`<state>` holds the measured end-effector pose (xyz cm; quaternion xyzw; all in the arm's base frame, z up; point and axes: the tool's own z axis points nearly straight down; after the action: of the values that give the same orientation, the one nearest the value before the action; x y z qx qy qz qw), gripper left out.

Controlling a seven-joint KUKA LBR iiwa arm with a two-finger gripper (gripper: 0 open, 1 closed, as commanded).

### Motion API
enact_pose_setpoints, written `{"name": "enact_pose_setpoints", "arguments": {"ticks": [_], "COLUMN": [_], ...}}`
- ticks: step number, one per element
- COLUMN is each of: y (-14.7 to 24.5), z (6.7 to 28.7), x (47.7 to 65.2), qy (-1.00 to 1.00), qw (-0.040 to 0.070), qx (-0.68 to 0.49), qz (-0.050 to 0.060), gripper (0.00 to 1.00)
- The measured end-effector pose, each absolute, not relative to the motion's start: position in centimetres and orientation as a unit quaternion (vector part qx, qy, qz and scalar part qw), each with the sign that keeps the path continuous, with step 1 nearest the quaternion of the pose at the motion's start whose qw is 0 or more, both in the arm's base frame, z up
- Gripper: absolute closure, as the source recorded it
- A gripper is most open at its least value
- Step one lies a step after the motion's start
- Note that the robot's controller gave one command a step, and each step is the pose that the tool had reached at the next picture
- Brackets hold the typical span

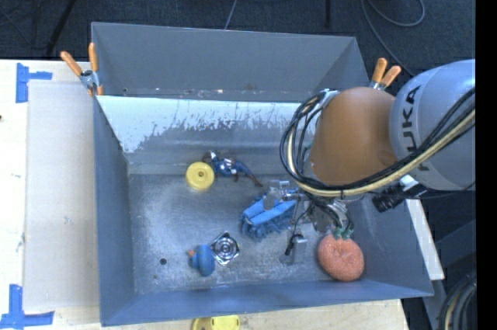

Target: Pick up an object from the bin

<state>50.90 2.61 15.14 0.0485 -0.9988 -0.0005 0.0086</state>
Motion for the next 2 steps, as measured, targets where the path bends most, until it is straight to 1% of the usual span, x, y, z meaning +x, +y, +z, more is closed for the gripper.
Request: {"name": "enact_pose_setpoints", "arguments": {"ticks": [1, 2], "y": [4.1, 1.1], "z": [17.7, 11.9], "x": [55.5, 57.0], "qy": [-0.998, -0.996], "qw": [-0.004, -0.002], "qx": [0.066, 0.093], "qz": [0.000, 0.000], "gripper": [0.00, 0.00]}}
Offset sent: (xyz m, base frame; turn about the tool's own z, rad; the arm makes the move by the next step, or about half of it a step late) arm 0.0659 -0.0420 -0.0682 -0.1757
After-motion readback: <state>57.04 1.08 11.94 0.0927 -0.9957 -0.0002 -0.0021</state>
